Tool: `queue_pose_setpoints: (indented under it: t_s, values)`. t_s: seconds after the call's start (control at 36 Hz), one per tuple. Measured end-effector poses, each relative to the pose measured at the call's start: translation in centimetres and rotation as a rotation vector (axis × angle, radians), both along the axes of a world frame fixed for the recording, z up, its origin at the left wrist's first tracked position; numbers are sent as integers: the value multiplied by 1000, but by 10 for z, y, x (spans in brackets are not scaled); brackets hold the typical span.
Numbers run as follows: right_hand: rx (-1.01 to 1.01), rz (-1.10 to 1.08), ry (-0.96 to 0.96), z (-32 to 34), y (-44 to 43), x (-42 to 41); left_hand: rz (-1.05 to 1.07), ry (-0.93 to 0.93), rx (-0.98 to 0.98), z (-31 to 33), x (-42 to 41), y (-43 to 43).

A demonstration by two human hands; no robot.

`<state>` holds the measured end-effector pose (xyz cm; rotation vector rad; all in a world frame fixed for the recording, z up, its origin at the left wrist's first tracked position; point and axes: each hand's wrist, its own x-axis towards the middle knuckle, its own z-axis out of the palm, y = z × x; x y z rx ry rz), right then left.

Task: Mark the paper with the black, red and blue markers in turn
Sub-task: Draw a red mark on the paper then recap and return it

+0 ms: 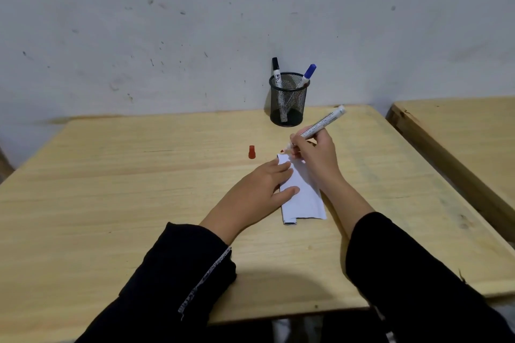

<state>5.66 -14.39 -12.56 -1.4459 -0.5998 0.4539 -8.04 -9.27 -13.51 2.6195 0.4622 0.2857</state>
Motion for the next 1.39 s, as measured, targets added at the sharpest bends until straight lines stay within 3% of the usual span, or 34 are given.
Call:
queue_pose_setpoints:
  t_s: [0.5,1.39]
  values:
    - [-30,-1,-103,-1,-4,5,-54,-6,-6,1,-1,0]
    - [-99,51,-123,-1,-2,5,-77,-53,37,6,0,-1]
